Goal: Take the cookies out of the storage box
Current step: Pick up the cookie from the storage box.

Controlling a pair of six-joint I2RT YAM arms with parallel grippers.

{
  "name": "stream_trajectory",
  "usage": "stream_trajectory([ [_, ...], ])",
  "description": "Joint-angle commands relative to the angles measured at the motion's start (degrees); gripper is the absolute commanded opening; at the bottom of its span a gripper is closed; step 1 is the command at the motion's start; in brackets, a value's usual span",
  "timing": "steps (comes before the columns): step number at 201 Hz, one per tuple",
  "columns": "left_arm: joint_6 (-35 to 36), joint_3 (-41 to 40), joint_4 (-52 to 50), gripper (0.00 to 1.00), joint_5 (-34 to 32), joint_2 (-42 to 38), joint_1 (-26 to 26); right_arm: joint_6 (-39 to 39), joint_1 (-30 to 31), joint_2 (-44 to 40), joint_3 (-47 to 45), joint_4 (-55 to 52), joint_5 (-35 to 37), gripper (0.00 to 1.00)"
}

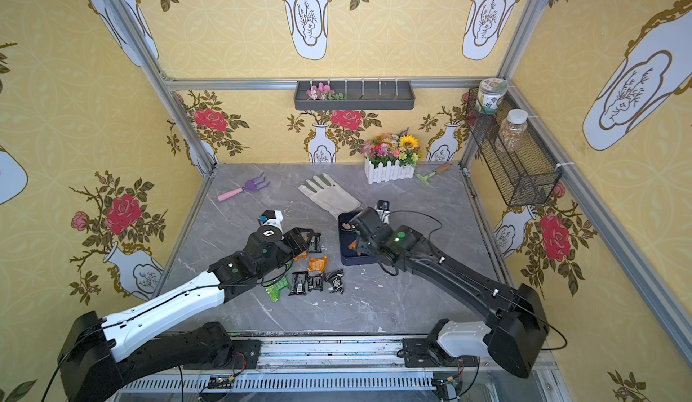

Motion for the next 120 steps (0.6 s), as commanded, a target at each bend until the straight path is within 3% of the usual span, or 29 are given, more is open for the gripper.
stream_trajectory([
  [1,3.94,3.46,3.36,0.55,3.64,5.15,-0.95,-0.09,-6.93,-3.22,-3.38,0.87,-4.99,0.64],
  [26,6.30,8.34,3.95,0.58,6.64,12.68,-1.75,-2.55,-15.69,-3.51,-6.04,2.78,-12.00,0.63],
  [60,8.47,14.98,3.44,0.62,9.68,22.96,-2.22,-5.67,-22.60,-2.54,-7.45,5.14,-15.97,0.63],
  [91,9.81,24.06,-1.00,0.63,9.13,33.21,-2.34,-6.78,-25.83,-2.30,-8.20,7.93,-18.73,0.63],
  [120,12.49,35.23,-9.58,0.55,3.71,43.11,-2.99,-7.48,-26.47,-1.46,-8.20,8.45,-19.35,0.63],
])
